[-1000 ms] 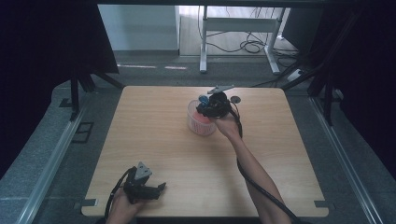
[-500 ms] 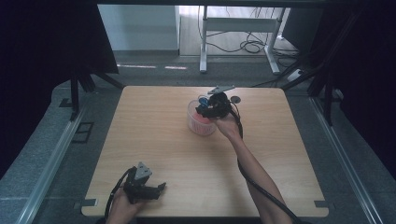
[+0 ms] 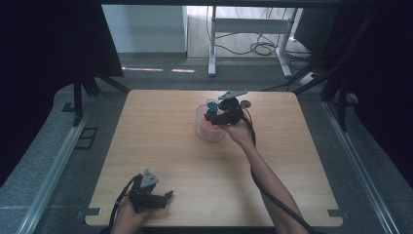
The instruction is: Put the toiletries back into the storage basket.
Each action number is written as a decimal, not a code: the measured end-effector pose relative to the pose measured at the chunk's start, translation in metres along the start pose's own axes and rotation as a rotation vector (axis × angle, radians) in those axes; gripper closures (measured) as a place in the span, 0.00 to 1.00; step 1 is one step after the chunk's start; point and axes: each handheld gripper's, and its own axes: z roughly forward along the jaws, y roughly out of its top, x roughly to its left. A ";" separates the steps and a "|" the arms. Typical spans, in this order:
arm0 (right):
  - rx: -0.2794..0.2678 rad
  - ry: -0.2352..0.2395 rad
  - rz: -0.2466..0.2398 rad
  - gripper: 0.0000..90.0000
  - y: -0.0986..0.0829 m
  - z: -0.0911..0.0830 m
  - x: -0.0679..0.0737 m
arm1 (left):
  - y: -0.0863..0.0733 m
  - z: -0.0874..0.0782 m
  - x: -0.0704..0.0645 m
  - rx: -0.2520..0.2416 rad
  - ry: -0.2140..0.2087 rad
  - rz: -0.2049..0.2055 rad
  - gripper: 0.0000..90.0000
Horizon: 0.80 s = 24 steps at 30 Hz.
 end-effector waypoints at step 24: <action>0.006 0.023 -0.022 0.22 0.000 -0.017 0.009 | 0.000 0.000 0.000 -0.002 0.000 0.000 0.13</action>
